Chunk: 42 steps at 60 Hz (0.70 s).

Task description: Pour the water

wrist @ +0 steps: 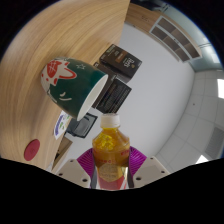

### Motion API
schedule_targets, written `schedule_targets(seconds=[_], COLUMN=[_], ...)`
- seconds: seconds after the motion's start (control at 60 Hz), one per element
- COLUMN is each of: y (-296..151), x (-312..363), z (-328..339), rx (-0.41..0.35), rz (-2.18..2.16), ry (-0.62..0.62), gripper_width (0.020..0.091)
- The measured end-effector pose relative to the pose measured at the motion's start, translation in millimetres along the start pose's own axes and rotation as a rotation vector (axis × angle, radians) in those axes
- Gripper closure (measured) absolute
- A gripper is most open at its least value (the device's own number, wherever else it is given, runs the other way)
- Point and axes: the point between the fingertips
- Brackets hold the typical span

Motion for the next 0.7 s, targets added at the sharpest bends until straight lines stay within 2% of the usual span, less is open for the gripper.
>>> schedule_targets(seconds=[0.2, 0.35, 0.517, 0.55, 0.567, 0.65, 0.7], y=[-11, -3, 57, 69, 77, 96, 99], x=[23, 14, -23, -17, -24, -5, 29], z=[-9, -10, -1, 13, 4, 15, 26], rx=[-0.011, -0.017, 0.068, 0.089, 0.076, 0.098, 0.116], rz=[0.095, -0.047, -0.742, -0.929, -0.994, -1.411, -1.674], ry=[-0.068, -0.025, 0.173, 0.265, 0.246, 0.321, 0.339], gripper_width=[0.0678, 0.0680, 0.0678, 0.0679, 0.0678, 0.0677, 0.0679])
Point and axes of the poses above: the point between the fingertips, and its own axes, seen from behind it with the camera up: x to the left, y down, z backward, against the way the camera looks, and after that the axes turned 15 degrees about -x, right-handed
